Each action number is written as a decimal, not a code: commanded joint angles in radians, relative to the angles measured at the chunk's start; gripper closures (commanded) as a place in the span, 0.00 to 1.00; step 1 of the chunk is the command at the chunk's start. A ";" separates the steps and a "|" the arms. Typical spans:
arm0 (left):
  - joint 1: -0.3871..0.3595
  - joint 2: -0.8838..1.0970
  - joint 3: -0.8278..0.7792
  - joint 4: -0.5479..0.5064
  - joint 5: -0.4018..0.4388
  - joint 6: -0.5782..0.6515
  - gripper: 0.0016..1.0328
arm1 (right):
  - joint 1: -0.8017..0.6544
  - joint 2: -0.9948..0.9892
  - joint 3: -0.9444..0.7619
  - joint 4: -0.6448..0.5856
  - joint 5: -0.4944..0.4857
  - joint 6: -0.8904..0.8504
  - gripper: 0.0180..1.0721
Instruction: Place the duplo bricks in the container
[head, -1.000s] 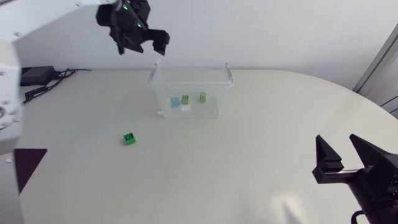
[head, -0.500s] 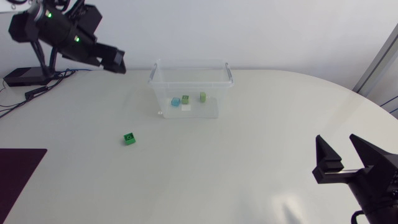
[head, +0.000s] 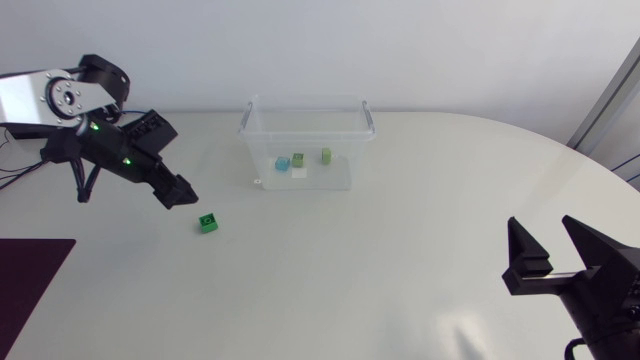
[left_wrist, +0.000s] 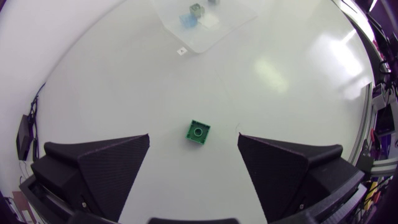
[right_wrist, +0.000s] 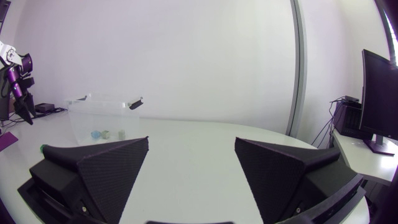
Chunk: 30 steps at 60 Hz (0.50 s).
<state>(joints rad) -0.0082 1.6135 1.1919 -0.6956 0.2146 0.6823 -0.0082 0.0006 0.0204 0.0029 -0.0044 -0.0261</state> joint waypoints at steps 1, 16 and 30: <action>0.005 0.082 -0.032 0.015 0.020 0.076 0.04 | -0.004 -0.005 -0.020 -0.009 -0.006 0.017 0.05; 0.010 0.204 -0.031 0.061 0.034 0.140 0.04 | -0.004 -0.005 -0.020 -0.009 -0.006 0.017 0.05; 0.010 0.261 -0.029 0.114 0.039 0.198 0.04 | -0.004 -0.005 -0.020 -0.009 -0.006 0.017 0.05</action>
<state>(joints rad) -0.0067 1.8378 1.1759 -0.5945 0.2398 0.8307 -0.0082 0.0006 0.0204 0.0029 -0.0040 -0.0261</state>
